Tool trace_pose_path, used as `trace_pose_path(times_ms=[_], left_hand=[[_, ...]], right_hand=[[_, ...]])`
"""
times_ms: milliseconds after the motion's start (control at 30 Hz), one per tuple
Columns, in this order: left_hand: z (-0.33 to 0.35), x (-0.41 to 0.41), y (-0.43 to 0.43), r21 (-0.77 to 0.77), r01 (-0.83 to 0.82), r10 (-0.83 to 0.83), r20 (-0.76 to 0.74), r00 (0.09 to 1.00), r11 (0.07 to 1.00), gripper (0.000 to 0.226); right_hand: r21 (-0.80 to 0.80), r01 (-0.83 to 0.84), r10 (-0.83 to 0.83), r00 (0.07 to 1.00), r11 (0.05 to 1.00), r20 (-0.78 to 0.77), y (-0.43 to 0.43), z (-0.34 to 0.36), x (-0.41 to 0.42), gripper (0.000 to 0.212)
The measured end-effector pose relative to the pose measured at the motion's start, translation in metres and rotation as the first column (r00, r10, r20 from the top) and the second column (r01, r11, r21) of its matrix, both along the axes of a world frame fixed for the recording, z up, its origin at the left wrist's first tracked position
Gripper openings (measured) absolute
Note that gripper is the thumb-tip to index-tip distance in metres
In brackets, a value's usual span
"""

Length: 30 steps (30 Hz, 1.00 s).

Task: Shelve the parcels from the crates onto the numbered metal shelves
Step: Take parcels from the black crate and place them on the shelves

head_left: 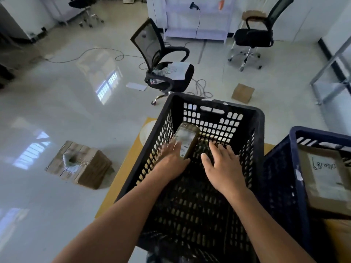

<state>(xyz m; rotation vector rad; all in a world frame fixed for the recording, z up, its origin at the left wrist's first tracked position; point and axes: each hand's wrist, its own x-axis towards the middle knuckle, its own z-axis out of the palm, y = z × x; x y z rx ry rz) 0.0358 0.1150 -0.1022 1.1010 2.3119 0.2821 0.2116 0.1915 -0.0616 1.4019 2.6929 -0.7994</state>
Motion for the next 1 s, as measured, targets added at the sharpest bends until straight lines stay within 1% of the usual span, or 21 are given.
trace_pose_path(times_ms=[100, 200, 300, 367, 467, 533, 567, 600, 633, 667, 700, 733, 833, 933, 1000], left_hand=[[-0.03, -0.012, 0.024, -0.013, 0.018, -0.018, -0.039, 0.999, 1.0, 0.08], [-0.054, -0.021, 0.027, -0.012, 0.045, -0.045, 0.019, 0.999, 0.999, 0.077], [-0.067, -0.022, 0.025, 0.019, 0.054, -0.054, -0.005, 0.999, 0.998, 0.072], [-0.069, -0.018, 0.026, 0.064, 0.017, -0.017, -0.002, 1.0, 0.998, 0.067], [-0.072, -0.011, 0.022, 0.165, -0.012, -0.003, 0.089, 0.996, 0.986, 0.052], [-0.077, -0.004, 0.014, 0.238, -0.039, -0.006, 0.186, 0.983, 0.97, 0.043], [-0.079, 0.0, 0.01, 0.253, -0.096, 0.029, 0.256, 0.966, 0.963, 0.046], [-0.08, 0.003, 0.007, 0.24, -0.192, 0.104, 0.337, 0.936, 0.952, 0.056], [-0.08, 0.005, 0.005, 0.185, -0.308, 0.208, 0.418, 0.884, 0.933, 0.071], [-0.08, 0.006, 0.004, 0.104, -0.406, 0.307, 0.495, 0.813, 0.908, 0.085], [-0.081, 0.006, 0.001, 0.032, -0.455, 0.363, 0.554, 0.749, 0.89, 0.094], [-0.083, 0.007, -0.004, 0.0, -0.459, 0.371, 0.59, 0.717, 0.888, 0.097], [-0.081, 0.01, -0.013, -0.02, -0.413, 0.334, 0.623, 0.707, 0.911, 0.089], [-0.063, 0.013, -0.012, -0.035, -0.444, 0.339, 0.701, 0.628, 0.895, 0.077], [-0.046, 0.014, -0.013, 0.013, -0.469, 0.308, 0.739, 0.6, 0.883, 0.07]], right_hand=[[-0.013, 0.025, -0.024, 0.999, 1.0, 0.033, 0.009, -0.02, -0.009, 0.069], [-0.035, 0.055, -0.052, 0.996, 0.998, 0.067, 0.013, -0.037, -0.011, 0.07], [-0.122, 0.122, -0.113, 0.991, 0.985, 0.076, 0.012, -0.054, -0.011, 0.069], [-0.204, 0.178, -0.161, 0.982, 0.963, 0.095, 0.01, -0.065, -0.011, 0.068], [-0.303, 0.205, -0.177, 0.977, 0.931, 0.118, 0.009, -0.077, -0.016, 0.068], [-0.393, 0.215, -0.205, 0.976, 0.894, 0.068, 0.009, -0.079, -0.02, 0.068], [-0.449, 0.223, -0.234, 0.972, 0.865, 0.032, 0.01, -0.081, -0.023, 0.069], [-0.498, 0.234, -0.268, 0.963, 0.835, 0.003, 0.01, -0.082, -0.025, 0.069], [-0.534, 0.247, -0.299, 0.954, 0.809, -0.012, 0.01, -0.083, -0.027, 0.069], [-0.558, 0.256, -0.316, 0.949, 0.79, -0.013, 0.009, -0.084, -0.028, 0.069], [-0.575, 0.255, -0.316, 0.949, 0.777, -0.006, 0.007, -0.086, -0.029, 0.07], [-0.591, 0.246, -0.302, 0.953, 0.768, 0.005, 0.005, -0.088, -0.029, 0.071], [-0.638, 0.216, -0.27, 0.963, 0.74, 0.013, -0.002, -0.089, -0.027, 0.075], [-0.691, 0.195, -0.336, 0.939, 0.696, -0.074, -0.009, -0.076, -0.025, 0.076], [-0.668, 0.195, -0.366, 0.922, 0.718, -0.125, -0.014, -0.062, -0.022, 0.072]])
